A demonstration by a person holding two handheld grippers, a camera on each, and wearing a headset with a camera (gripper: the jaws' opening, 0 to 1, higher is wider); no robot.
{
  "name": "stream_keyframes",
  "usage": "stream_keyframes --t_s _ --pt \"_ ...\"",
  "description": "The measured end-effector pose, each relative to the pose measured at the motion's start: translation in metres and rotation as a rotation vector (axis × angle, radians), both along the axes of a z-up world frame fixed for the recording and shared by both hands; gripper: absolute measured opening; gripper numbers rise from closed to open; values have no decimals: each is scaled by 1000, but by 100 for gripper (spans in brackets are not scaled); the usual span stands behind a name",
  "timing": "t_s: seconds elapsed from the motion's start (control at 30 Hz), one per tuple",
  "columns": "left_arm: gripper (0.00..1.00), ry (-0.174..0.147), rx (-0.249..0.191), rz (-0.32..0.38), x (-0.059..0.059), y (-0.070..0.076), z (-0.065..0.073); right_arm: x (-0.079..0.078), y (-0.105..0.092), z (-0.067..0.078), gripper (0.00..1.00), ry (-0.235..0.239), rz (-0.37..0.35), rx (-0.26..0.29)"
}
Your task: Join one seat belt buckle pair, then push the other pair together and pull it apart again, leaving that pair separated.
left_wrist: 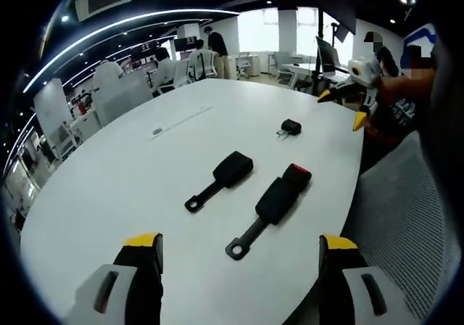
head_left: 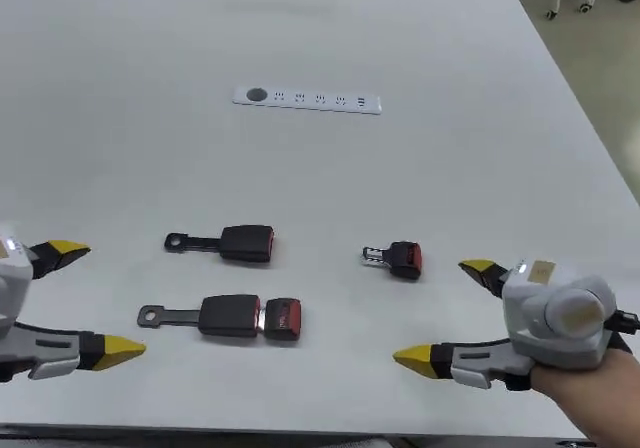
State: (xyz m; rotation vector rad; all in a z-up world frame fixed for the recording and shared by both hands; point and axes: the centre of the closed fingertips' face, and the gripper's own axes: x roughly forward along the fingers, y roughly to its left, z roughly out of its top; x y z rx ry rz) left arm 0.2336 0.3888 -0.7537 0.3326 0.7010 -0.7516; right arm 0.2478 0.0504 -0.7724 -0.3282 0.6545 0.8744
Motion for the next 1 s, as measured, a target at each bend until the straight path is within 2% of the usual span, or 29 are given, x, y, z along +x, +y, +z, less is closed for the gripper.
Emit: stream_keyframes --t_s 0.17,0.37,0.5,0.6,1.0 --pt "100 15 -38 65 -7 13 -1 3 -6 2 100 -16 -30 -2" --pt "100 25 -78 98 -7 12 -1 3 -7 5 100 -19 -52 7" --pt "100 16 -70 70 -6 2 -1 2 -3 3 100 -20 -60 10" --pt "100 26 -60 52 -8 -2 -4 3 0 2 100 -16 -68 21" --pt "100 27 -58 55 -11 0 -7 6 6 0 100 -13 -84 38"
